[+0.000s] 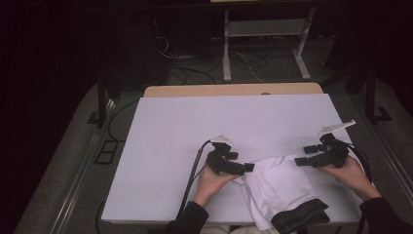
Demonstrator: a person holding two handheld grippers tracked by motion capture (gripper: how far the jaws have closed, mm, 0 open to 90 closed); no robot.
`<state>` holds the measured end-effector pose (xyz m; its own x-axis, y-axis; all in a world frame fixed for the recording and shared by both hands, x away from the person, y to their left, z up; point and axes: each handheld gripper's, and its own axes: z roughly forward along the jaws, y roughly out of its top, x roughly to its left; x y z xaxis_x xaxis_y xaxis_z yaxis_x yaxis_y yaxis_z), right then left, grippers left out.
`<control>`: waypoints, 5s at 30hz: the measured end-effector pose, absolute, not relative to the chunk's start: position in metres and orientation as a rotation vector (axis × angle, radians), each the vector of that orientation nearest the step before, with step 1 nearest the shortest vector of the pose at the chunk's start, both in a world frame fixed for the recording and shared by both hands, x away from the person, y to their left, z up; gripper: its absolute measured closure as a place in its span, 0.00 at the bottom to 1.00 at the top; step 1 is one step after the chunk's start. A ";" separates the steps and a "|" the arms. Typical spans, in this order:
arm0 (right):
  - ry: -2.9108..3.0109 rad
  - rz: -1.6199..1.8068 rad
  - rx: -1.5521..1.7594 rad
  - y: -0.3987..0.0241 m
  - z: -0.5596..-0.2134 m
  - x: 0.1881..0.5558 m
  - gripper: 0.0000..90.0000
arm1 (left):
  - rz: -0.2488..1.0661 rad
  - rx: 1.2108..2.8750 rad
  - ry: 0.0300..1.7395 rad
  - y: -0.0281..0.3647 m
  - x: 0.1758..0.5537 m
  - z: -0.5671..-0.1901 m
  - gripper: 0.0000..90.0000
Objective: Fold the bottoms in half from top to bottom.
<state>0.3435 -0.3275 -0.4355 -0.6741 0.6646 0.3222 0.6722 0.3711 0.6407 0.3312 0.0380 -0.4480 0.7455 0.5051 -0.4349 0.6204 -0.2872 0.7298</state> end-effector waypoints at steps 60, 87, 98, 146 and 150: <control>-2.513 -1.218 -1.374 -0.296 -0.439 0.387 0.97 | -0.270 1.934 0.895 0.068 0.351 -0.444 0.92; -2.556 -1.248 -1.320 -0.249 -0.422 0.416 0.97 | -0.180 1.947 0.926 0.104 0.357 -0.422 0.92; -2.552 -1.232 -1.338 -0.235 -0.423 0.424 0.97 | -0.133 2.007 0.938 0.114 0.367 -0.419 0.92; -2.527 -1.358 -1.499 -0.213 -0.424 0.444 0.97 | 0.036 2.030 0.998 0.134 0.452 -0.418 0.92; -2.529 -1.378 -1.531 -0.212 -0.424 0.445 0.97 | 0.041 2.002 1.019 0.134 0.456 -0.424 0.92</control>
